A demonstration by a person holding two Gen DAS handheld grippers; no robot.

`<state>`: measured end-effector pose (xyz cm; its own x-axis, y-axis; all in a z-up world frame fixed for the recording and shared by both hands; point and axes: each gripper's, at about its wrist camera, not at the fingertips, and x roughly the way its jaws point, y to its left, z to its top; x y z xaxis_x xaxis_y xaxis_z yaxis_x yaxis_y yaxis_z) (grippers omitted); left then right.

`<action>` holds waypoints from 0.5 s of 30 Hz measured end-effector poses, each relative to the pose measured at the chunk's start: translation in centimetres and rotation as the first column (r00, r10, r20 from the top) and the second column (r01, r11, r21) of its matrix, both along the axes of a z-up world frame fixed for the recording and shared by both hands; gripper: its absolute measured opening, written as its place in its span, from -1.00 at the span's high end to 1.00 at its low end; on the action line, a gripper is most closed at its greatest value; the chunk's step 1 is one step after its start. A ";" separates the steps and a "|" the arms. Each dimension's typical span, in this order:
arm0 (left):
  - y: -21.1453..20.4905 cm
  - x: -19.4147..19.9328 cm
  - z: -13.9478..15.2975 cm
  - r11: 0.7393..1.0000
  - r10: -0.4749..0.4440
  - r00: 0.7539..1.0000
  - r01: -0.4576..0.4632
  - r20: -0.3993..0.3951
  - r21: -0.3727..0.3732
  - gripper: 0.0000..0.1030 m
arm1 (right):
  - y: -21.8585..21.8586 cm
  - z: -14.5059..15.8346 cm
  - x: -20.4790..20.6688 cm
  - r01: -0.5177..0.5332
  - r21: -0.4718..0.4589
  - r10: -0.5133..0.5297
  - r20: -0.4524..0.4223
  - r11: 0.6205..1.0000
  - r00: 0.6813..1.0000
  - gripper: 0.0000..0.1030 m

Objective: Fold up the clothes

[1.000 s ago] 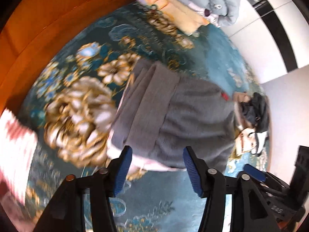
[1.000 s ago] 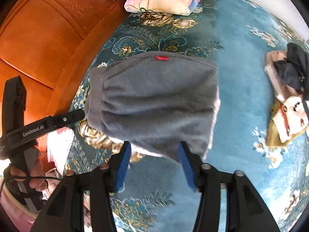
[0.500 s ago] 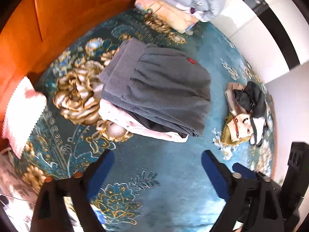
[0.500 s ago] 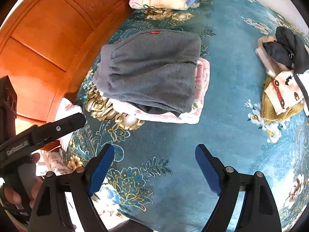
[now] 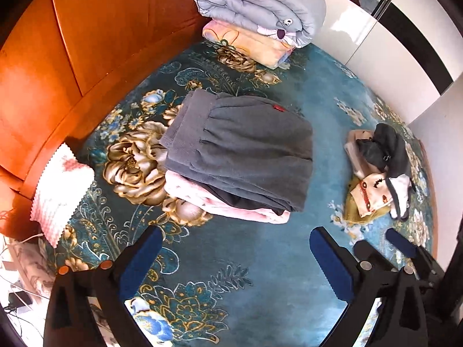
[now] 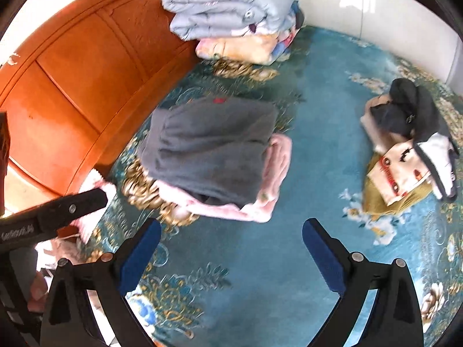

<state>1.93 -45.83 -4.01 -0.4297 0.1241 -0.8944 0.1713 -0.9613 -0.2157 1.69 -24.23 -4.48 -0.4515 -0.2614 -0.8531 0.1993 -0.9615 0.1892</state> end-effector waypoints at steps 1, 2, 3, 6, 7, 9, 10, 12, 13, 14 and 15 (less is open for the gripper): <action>0.1 0.2 0.0 0.999 0.008 1.000 -0.008 -0.013 -0.032 -1.00 | 0.1 0.0 -0.1 0.008 0.007 -0.008 -0.008 1.000 1.000 -0.91; 0.3 0.2 0.0 0.996 0.022 0.999 -0.025 -0.036 -0.086 -1.00 | 0.0 0.0 -0.2 0.010 0.017 -0.010 -0.015 1.000 1.000 -0.91; 0.5 0.3 -0.1 0.989 0.035 0.998 -0.043 -0.059 -0.139 -1.00 | -0.1 -0.1 -0.3 0.010 0.028 -0.010 -0.023 1.000 1.000 -0.91; 0.8 0.4 -0.4 0.964 0.059 0.993 -0.083 -0.105 -0.251 -1.00 | -0.9 -0.4 -1.0 -0.020 0.051 0.022 -0.029 0.998 0.999 -0.91; 0.8 0.4 -0.7 0.961 0.060 0.993 -0.084 -0.099 -0.263 -1.00 | -1.3 -0.5 -1.2 -0.035 0.066 0.037 -0.034 0.997 0.999 -0.91; 0.5 0.5 -1.2 0.960 0.059 0.995 -0.080 -0.086 -0.267 -1.00 | -2.2 -0.7 -1.3 -0.057 0.105 0.063 -0.051 0.993 0.997 -0.91; 0.4 0.6 -1.5 0.959 0.056 0.995 -0.076 -0.079 -0.274 -1.00 | -2.5 -0.7 -1.2 -0.059 0.111 0.066 -0.054 0.992 0.996 -0.91; 0.2 0.6 -2.0 0.955 0.054 0.996 -0.072 -0.070 -0.288 -1.00 | -3.0 -1.0 -0.9 -0.070 0.119 0.076 -0.045 0.990 0.996 -0.91; 0.1 0.7 -2.3 0.953 0.054 0.996 -0.071 -0.066 -0.295 -1.00 | -3.3 -1.3 -0.7 -0.080 0.126 0.085 -0.033 0.989 0.996 -0.91; 0.0 0.8 -2.5 0.951 0.054 0.996 -0.071 -0.064 -0.301 -1.00 | -3.6 -1.6 -0.4 -0.091 0.132 0.094 -0.020 0.987 0.995 -0.91; -0.2 0.9 -2.7 0.951 0.054 0.996 -0.072 -0.068 -0.302 -1.00 | -3.8 -1.9 -0.2 -0.101 0.139 0.103 -0.008 0.985 0.995 -0.91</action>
